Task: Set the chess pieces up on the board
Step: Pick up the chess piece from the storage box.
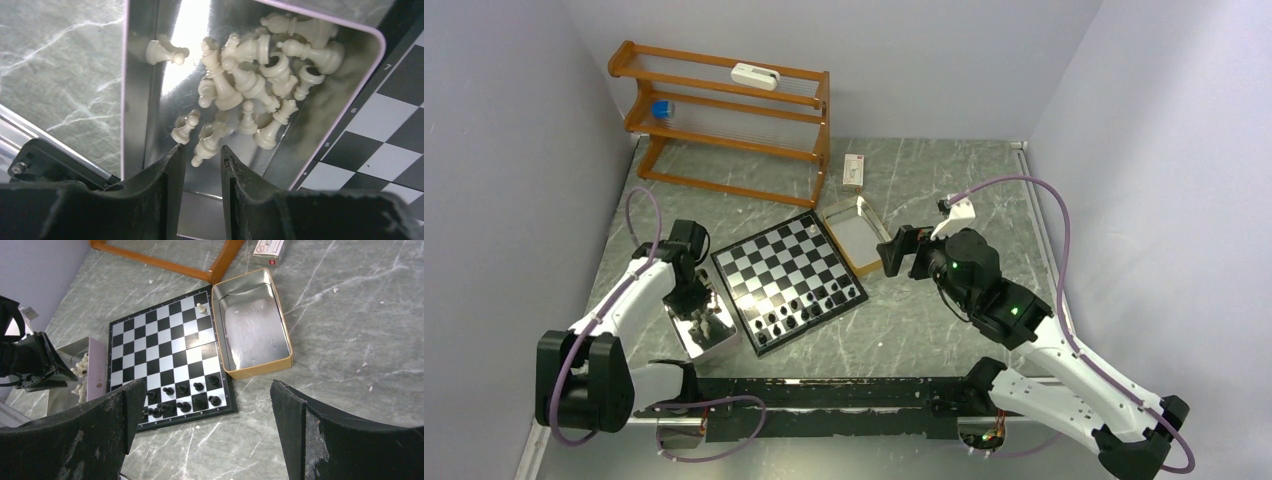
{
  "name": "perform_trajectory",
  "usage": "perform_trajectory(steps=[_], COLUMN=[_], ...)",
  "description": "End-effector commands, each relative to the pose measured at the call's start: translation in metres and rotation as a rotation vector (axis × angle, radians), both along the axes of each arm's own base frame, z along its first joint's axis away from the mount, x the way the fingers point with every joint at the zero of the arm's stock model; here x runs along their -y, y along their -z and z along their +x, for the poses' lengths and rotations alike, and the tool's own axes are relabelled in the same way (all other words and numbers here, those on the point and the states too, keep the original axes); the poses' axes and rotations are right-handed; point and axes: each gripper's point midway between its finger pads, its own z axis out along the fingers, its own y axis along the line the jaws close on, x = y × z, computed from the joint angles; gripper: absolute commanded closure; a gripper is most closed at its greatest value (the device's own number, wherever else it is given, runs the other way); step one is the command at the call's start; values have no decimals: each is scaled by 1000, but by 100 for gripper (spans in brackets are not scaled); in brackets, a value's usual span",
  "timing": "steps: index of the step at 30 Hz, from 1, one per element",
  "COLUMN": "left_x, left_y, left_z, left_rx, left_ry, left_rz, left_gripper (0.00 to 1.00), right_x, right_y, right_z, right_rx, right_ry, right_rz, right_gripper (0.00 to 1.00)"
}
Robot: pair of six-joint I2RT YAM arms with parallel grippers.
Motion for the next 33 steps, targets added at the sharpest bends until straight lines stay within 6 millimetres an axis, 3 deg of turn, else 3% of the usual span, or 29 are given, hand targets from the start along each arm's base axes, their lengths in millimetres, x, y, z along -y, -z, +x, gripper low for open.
perform_trajectory(steps=[1,25,28,33], left_x=[12,8,6,5], left_y=[6,40,38,30], left_z=[11,8,9,11], left_rx=[31,-11,-8,17], left_ry=[22,3,-3,-5], left_rz=[-74,-51,-42,-32], left_gripper=[65,66,70,88], right_x=[7,6,7,6], right_y=[-1,-1,-1,-1], right_z=[1,1,0,-1], right_rx=[17,13,15,12], right_ry=[27,26,26,20], right_rz=[-18,-15,-16,-8], right_gripper=[0,0,0,0])
